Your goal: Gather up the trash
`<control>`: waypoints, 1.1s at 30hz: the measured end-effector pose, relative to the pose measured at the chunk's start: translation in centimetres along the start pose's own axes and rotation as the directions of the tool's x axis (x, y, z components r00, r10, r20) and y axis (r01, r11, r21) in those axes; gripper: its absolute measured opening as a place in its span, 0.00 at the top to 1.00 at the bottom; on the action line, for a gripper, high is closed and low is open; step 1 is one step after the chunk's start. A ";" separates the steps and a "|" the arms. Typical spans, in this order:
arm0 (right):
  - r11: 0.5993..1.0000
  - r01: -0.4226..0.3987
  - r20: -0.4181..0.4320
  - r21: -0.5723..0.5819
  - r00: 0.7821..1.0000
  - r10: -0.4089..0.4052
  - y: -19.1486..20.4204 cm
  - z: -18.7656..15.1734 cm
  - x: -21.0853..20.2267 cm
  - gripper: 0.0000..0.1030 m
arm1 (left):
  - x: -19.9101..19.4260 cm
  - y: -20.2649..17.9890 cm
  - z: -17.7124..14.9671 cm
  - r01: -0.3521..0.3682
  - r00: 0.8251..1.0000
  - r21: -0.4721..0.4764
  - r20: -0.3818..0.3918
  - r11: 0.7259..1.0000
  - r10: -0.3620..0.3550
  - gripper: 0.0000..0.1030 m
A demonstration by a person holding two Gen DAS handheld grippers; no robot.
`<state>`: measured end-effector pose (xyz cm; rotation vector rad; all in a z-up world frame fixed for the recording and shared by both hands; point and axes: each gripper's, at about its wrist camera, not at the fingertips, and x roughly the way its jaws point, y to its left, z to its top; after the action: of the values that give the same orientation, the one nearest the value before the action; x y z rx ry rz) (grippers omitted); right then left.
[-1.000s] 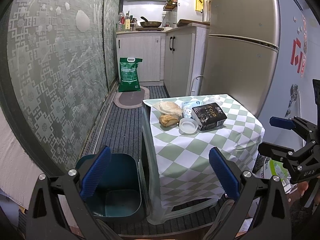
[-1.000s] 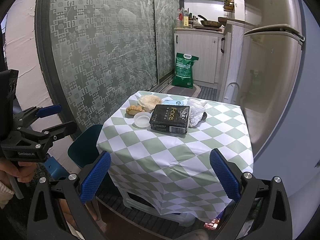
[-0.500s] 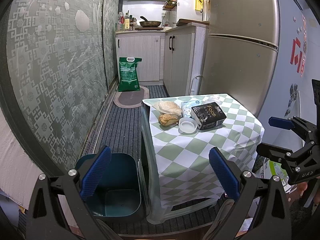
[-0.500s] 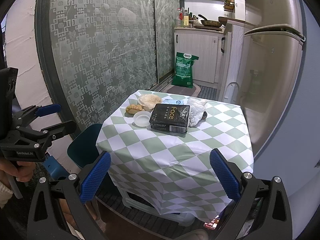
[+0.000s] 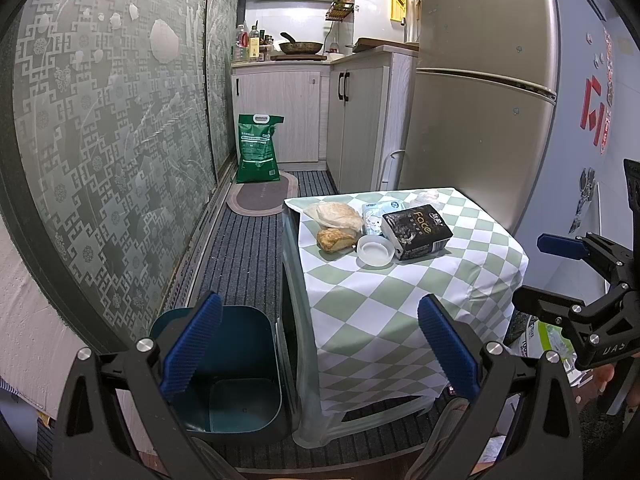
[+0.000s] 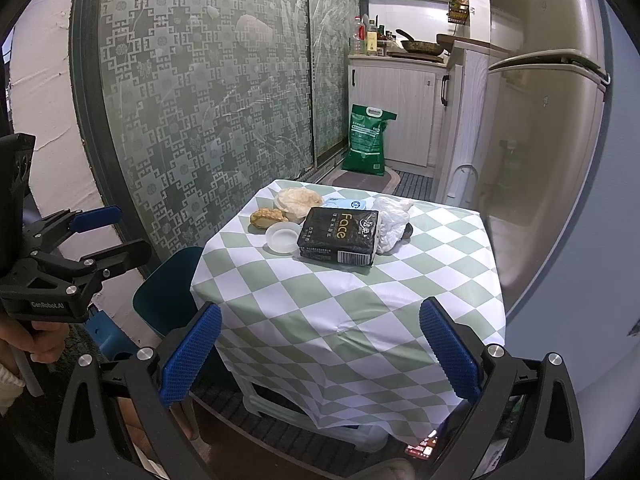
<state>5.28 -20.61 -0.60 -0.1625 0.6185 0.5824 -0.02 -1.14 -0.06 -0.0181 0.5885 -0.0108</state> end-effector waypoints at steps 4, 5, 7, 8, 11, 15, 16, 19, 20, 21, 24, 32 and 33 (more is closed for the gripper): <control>1.000 0.000 0.000 -0.001 1.000 0.000 -0.1 -0.1 0.0 0.03 | 0.0 0.0 0.0 -0.001 1.000 -0.001 0.000 1.000 0.001 0.03; 1.000 0.000 0.000 0.000 1.000 0.000 0.0 0.0 0.0 0.03 | 0.0 0.0 0.0 0.000 1.000 0.000 0.000 1.000 0.000 0.03; 1.000 0.001 0.000 0.000 1.000 -0.001 -0.1 -0.1 0.0 0.03 | 0.0 0.0 0.0 0.000 1.000 -0.001 0.000 1.000 0.000 0.03; 1.000 0.000 0.000 0.000 1.000 0.000 0.0 0.0 0.0 0.03 | 0.0 0.1 0.0 0.001 1.000 -0.001 -0.001 1.000 -0.001 0.03; 1.000 0.001 -0.001 0.000 1.000 -0.001 0.0 -0.1 0.0 0.03 | 0.0 0.1 0.0 0.000 1.000 0.000 0.000 1.000 0.000 0.03; 1.000 0.001 0.000 -0.001 1.000 -0.001 -0.1 -0.1 0.0 0.03 | 0.0 -0.2 0.0 0.003 1.000 0.002 0.003 1.000 -0.003 0.03; 1.000 0.001 0.000 -0.001 1.000 -0.001 -0.1 -0.1 0.0 0.03 | 0.0 -0.2 0.0 0.001 1.000 0.002 0.002 1.000 -0.001 0.03; 1.000 0.002 -0.001 0.000 1.000 -0.002 0.0 -0.1 0.0 0.03 | 0.0 -0.3 0.0 -0.011 1.000 0.005 0.003 1.000 0.011 0.03; 1.000 0.003 -0.001 0.000 1.000 -0.003 0.0 -0.1 0.0 0.03 | 0.0 -0.3 0.1 -0.010 1.000 0.000 0.001 1.000 0.010 0.03; 1.000 0.003 -0.001 0.000 1.000 -0.003 0.0 -0.1 0.0 0.03 | 0.0 -0.2 0.1 -0.009 1.000 -0.002 0.000 1.000 0.009 0.03; 1.000 0.008 -0.004 0.000 1.000 -0.008 -0.3 -0.2 0.1 0.03 | 0.2 0.0 0.1 0.018 1.000 -0.007 -0.014 1.000 -0.018 0.03; 1.000 0.011 -0.006 0.001 1.000 -0.011 -0.2 -0.1 0.1 0.03 | 0.9 -0.5 -0.1 0.058 0.998 0.015 -0.025 0.998 -0.058 0.03; 1.000 0.011 -0.005 0.002 1.000 -0.011 -0.2 0.0 0.0 0.03 | 0.9 -0.6 -0.1 0.064 0.998 0.017 -0.023 0.998 -0.063 0.03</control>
<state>5.43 -20.79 -0.61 -0.1654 0.6223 0.5708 0.61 -1.70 -0.64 -0.0193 0.6103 -0.0782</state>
